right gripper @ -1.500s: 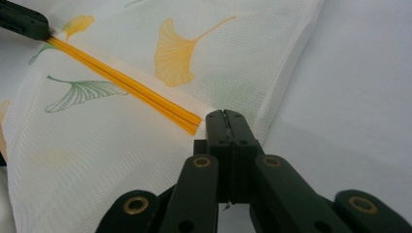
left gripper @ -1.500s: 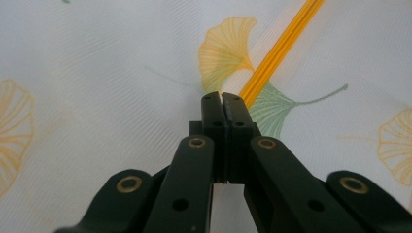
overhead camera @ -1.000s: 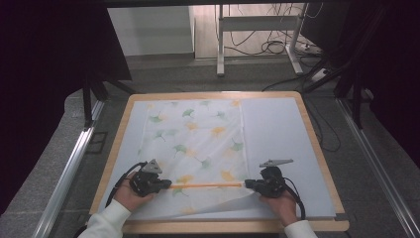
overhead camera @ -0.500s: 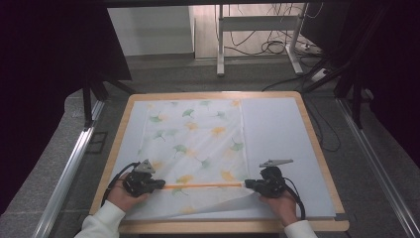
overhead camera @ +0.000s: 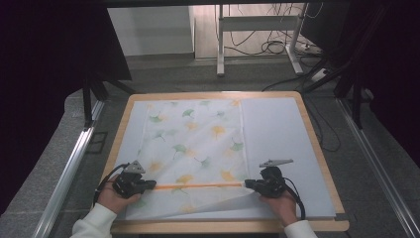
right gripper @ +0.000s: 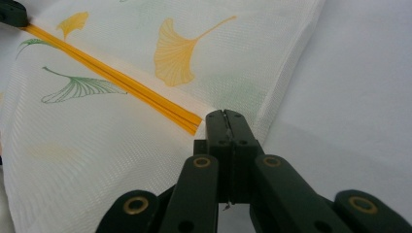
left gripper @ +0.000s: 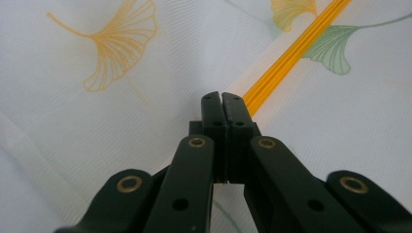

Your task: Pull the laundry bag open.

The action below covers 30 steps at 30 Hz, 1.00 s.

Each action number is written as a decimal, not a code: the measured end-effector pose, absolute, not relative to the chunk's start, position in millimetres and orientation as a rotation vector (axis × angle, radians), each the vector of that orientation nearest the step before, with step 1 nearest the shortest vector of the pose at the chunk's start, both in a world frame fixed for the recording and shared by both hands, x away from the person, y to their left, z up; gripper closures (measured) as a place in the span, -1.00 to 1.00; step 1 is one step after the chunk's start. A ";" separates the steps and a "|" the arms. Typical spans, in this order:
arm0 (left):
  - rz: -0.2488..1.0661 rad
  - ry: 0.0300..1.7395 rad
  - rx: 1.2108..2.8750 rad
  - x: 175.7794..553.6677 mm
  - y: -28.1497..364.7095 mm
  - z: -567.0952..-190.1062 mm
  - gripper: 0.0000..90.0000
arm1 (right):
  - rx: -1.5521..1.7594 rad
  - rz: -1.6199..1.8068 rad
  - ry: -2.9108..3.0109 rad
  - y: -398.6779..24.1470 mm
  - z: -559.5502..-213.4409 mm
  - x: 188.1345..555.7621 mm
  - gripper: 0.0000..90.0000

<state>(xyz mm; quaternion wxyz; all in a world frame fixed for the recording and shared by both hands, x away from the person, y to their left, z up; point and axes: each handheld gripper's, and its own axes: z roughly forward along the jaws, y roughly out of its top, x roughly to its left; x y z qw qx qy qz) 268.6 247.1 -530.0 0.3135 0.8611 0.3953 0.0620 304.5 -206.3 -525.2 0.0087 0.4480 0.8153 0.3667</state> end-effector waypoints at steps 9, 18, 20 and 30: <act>0.168 1.067 2.263 264.9 259.6 -530.6 1.00 | 1.400 1.147 2.548 -206.5 -525.2 304.6 0.99; 0.175 1.093 2.246 261.0 269.6 -529.8 1.00 | 1.397 1.146 2.544 -206.1 -525.3 304.4 0.98; 0.171 1.100 2.240 260.6 272.5 -530.1 1.00 | 1.396 1.148 2.544 -206.1 -525.4 304.4 0.99; 0.163 1.154 2.192 258.9 289.2 -531.5 1.00 | 1.395 1.145 2.549 -206.3 -525.2 304.6 0.99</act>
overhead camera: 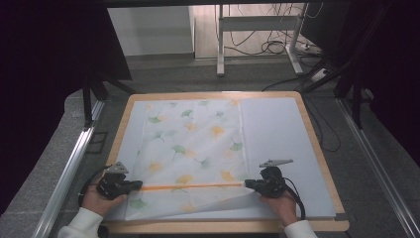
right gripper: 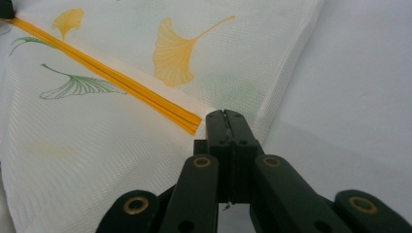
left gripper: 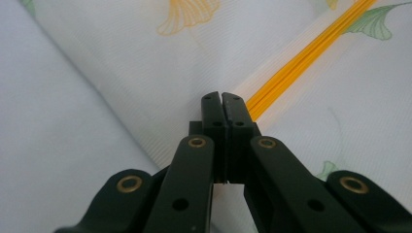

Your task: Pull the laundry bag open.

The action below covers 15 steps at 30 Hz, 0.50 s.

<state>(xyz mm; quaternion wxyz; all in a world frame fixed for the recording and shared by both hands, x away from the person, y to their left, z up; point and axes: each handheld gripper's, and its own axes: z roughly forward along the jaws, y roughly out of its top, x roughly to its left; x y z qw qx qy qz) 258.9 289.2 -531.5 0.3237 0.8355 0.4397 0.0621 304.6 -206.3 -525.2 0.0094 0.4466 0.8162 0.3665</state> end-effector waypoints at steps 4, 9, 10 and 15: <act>0.159 1.167 2.175 257.8 294.8 -532.0 1.00 | 1.394 1.144 2.549 -206.3 -525.3 304.6 0.99; 0.157 1.170 2.168 257.2 297.8 -532.2 1.00 | 1.397 1.147 2.551 -206.6 -525.2 304.7 0.99; 0.158 1.169 2.169 257.0 297.9 -532.1 1.00 | 1.395 1.148 2.551 -206.7 -525.3 304.8 0.99; 0.161 1.167 2.166 255.5 299.7 -532.0 0.99 | 1.397 1.147 2.551 -206.7 -525.2 304.7 0.99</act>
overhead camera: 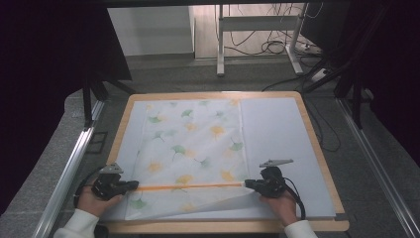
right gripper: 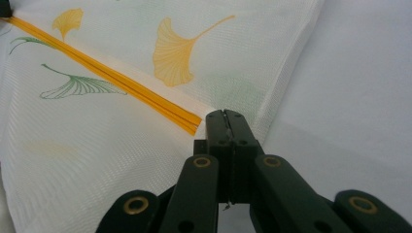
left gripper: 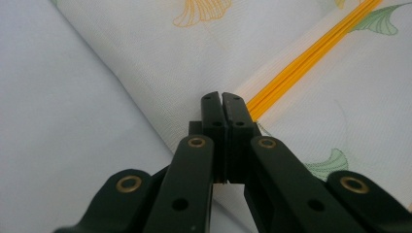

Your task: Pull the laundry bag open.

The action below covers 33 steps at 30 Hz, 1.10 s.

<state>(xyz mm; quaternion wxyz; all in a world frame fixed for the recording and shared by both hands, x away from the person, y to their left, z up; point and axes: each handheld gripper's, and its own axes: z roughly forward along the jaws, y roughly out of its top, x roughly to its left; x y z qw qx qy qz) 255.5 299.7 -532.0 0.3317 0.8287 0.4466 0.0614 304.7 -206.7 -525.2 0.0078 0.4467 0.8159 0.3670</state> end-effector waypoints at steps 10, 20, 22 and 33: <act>0.207 1.118 2.157 254.4 295.1 -530.0 0.88 | 1.356 1.118 2.546 -204.2 -523.9 303.2 0.98; 0.328 1.050 1.986 245.8 288.6 -512.8 0.45 | 1.201 1.207 2.495 -207.4 -508.4 293.9 0.89; 0.352 1.061 1.952 245.4 289.7 -510.5 0.37 | 1.184 1.225 2.481 -211.7 -506.2 292.5 0.76; 0.448 1.224 1.845 262.6 303.8 -513.7 0.15 | 1.220 1.211 2.289 -257.9 -504.2 299.6 0.34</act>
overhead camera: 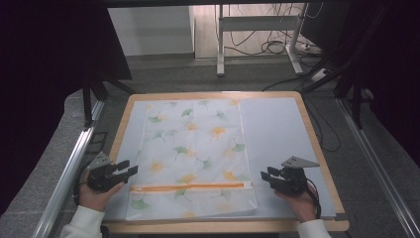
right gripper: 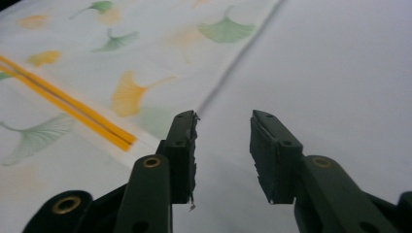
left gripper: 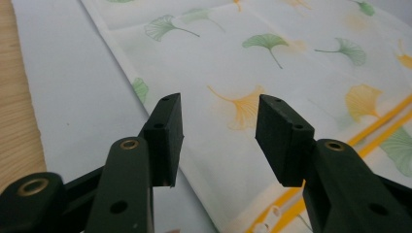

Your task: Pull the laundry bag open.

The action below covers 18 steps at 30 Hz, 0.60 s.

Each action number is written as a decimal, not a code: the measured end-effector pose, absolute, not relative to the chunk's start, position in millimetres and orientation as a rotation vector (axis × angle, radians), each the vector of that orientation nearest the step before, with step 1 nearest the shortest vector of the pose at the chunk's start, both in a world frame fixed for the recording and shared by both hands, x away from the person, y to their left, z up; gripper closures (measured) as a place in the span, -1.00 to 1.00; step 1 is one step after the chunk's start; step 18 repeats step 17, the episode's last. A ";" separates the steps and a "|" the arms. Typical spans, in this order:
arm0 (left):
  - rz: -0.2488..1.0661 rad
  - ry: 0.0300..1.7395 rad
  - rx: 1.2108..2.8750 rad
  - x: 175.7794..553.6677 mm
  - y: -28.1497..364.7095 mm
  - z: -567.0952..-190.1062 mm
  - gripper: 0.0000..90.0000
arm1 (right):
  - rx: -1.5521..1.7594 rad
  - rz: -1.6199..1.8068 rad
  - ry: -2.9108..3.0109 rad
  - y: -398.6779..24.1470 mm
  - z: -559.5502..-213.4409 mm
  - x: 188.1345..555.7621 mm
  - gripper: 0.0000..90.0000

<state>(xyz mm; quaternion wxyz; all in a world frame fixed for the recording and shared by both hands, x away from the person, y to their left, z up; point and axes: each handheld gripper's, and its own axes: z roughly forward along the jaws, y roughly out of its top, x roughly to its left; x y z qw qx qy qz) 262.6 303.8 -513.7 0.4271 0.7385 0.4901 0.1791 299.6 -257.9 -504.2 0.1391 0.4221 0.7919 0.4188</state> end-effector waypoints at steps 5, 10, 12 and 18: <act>0.466 1.214 1.874 263.6 300.2 -514.5 0.13 | 1.239 1.213 2.270 -264.7 -505.9 301.2 0.25; 0.476 1.217 1.880 262.1 300.1 -515.0 0.08 | 1.239 1.213 2.279 -259.0 -505.6 300.1 0.11; 0.476 1.210 1.883 261.5 299.4 -514.9 0.06 | 1.242 1.217 2.274 -259.1 -505.3 300.0 0.06; 0.465 1.193 1.893 261.9 297.8 -515.2 0.04 | 1.262 1.209 2.265 -261.0 -506.2 301.1 -0.07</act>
